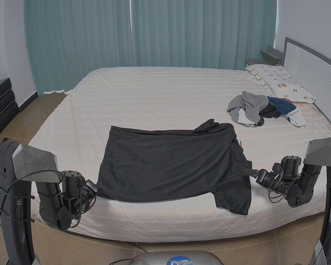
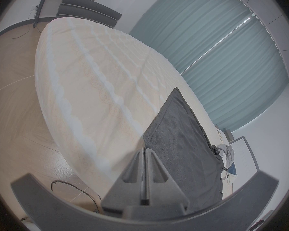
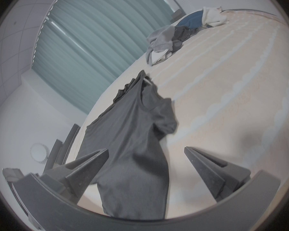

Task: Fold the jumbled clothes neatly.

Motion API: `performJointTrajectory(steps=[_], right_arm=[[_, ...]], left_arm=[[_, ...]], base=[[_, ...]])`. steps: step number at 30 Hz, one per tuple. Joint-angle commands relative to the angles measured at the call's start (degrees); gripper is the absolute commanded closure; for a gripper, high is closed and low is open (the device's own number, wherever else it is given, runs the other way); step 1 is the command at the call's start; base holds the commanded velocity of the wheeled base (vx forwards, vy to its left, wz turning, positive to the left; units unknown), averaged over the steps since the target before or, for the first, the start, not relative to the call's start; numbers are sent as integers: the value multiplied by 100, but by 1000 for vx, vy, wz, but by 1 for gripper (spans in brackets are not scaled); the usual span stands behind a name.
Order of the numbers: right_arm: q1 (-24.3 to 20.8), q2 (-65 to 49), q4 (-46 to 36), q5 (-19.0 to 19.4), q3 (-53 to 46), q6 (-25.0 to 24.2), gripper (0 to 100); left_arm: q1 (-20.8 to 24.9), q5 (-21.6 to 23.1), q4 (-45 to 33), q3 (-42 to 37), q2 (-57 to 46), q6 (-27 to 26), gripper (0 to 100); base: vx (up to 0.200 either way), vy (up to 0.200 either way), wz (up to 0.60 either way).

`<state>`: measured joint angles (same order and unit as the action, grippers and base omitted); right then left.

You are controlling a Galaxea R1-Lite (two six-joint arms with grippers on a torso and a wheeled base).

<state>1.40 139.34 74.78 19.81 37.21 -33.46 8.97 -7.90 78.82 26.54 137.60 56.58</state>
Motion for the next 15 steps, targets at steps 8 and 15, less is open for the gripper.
performJointTrajectory(steps=[8,15], right_arm=[[-44,41,28,357,-574,666,0],[-131,50,151,533,-662,710,0]], left_arm=[[-1,-1,1,0,-5,3,100],[-1,-1,1,0,4,3,100]], base=[[0,0,0],[0,0,0]])
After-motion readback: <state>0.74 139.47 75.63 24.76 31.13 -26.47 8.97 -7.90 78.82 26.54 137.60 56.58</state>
